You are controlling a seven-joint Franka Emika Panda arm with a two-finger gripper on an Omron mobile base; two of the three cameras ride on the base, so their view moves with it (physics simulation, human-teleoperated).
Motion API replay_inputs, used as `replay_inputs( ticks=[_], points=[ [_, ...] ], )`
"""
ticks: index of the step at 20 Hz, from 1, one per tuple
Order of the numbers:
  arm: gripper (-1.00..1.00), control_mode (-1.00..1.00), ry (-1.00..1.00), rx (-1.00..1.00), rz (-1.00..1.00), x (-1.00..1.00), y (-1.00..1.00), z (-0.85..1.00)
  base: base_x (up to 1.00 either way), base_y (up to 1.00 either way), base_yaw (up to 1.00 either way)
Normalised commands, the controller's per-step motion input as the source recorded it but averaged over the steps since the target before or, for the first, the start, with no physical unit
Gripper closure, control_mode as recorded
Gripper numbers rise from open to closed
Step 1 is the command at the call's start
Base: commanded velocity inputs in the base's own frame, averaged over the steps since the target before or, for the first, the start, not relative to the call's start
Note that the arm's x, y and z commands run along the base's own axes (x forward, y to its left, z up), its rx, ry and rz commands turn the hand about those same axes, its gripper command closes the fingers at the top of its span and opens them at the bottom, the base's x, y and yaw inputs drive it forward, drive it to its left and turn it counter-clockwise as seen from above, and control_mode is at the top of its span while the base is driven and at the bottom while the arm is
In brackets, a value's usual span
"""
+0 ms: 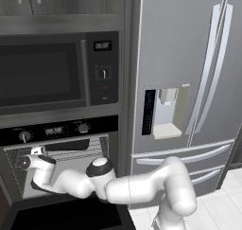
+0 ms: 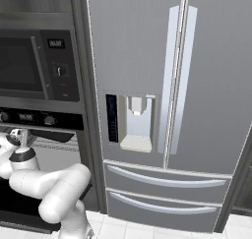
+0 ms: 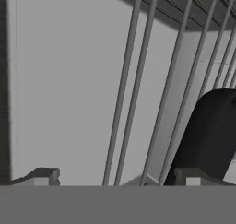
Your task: Take the baked cake out of the oven and place it on the plate for cooling. Then close the oven door.
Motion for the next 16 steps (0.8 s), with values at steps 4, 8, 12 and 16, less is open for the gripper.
replay_inputs(
  ticks=[4, 8, 12, 16],
  points=[
    [-1.0, -1.0, 0.0, -0.09, 0.0, -0.32, 0.17, -0.77, 0.0, 0.0, 0.0],
    [-1.0, -1.0, 0.0, -0.09, 0.0, -0.44, 0.15, -0.68, 0.0, 0.0, 0.0],
    [-1.0, -1.0, 0.0, -0.1, 0.0, -0.38, 0.11, -0.65, 0.0, 0.0, 0.0],
    [-1.0, -1.0, 0.0, -0.13, 0.0, -0.29, 0.06, -0.74, 0.0, 0.0, 0.0]
  ],
)
